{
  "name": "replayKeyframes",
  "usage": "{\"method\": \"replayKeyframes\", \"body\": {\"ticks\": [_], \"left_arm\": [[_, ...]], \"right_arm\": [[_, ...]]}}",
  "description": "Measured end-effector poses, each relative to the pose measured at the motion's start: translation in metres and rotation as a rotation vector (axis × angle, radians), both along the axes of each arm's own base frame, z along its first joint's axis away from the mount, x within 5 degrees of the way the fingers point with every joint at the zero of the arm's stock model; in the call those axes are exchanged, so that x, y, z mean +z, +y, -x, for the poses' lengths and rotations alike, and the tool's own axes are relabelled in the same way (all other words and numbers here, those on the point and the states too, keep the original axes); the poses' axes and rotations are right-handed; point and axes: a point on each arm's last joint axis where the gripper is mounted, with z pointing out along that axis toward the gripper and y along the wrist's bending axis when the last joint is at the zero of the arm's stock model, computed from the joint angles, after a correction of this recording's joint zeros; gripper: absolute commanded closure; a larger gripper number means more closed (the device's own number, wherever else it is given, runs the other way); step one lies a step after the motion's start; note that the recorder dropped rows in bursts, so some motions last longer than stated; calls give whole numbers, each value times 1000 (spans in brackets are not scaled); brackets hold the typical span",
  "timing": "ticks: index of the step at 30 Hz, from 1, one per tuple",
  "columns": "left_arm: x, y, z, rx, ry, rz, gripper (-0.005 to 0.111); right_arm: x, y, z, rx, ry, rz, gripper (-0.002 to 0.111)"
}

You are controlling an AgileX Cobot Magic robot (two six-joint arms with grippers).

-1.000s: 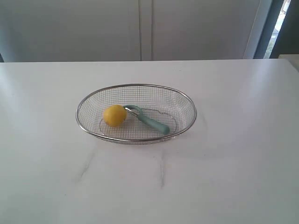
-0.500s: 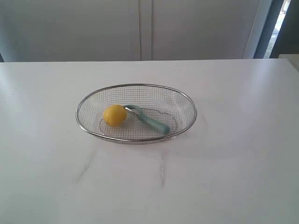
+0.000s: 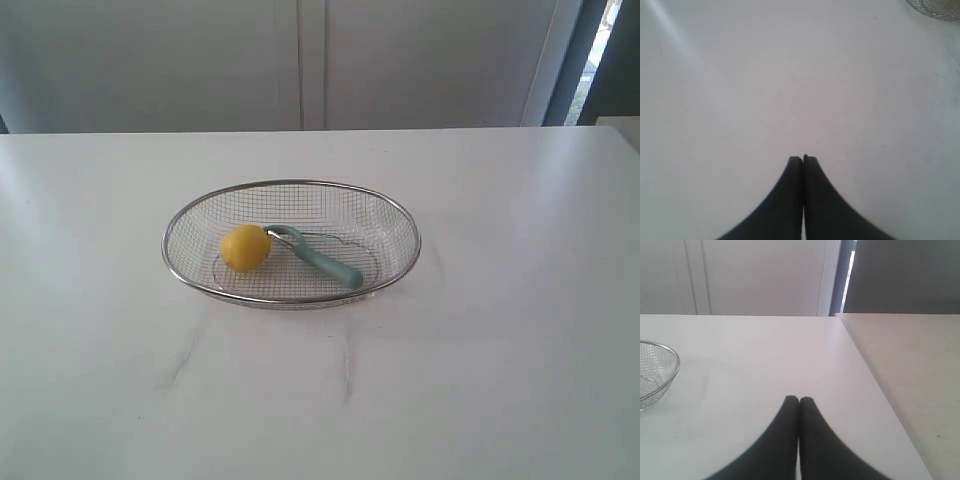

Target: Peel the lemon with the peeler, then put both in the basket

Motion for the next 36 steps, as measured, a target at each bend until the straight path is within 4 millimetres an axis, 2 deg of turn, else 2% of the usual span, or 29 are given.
{"method": "replayKeyframes", "body": {"ticks": [7, 12, 21, 36], "left_arm": [[0, 0, 0, 0, 0, 0, 107], [0, 0, 0, 0, 0, 0, 107], [0, 0, 0, 0, 0, 0, 107], [0, 0, 0, 0, 0, 0, 107]], "right_arm": [[0, -1, 0, -5, -8, 10, 108], [-5, -3, -9, -15, -64, 49, 108], [-38, -4, -26, -10, -42, 65, 108], [-101, -5, -43, 5, 72, 58, 108]]}}
